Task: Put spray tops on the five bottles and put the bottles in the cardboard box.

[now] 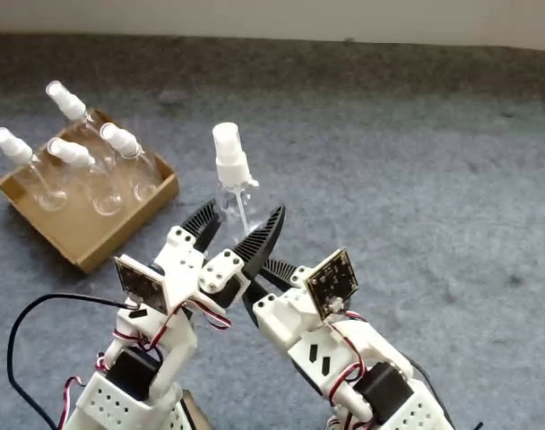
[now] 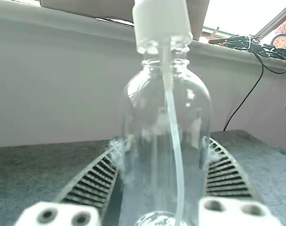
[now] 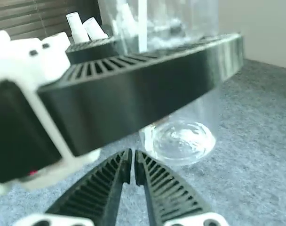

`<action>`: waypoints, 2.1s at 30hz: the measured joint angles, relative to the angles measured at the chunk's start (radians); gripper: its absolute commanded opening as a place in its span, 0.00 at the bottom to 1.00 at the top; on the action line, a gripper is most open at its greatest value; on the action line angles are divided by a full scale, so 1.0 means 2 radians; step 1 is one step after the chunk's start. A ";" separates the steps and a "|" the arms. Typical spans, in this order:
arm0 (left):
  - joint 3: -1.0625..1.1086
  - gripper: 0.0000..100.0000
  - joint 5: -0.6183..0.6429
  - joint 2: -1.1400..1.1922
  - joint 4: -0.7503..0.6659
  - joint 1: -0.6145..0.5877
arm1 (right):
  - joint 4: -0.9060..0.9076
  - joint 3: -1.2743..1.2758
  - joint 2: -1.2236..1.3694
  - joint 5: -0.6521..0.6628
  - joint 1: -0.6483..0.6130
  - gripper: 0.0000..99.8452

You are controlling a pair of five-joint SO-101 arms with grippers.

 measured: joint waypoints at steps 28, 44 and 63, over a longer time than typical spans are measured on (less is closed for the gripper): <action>0.000 0.07 -0.002 0.000 0.008 -0.002 | -0.002 -0.019 0.001 0.002 0.092 0.00; 0.000 0.07 -0.001 0.000 0.009 -0.002 | -0.061 -0.020 0.000 0.001 0.157 0.00; 0.000 0.08 -0.001 0.000 0.028 -0.109 | -0.061 0.065 0.000 0.000 0.322 0.00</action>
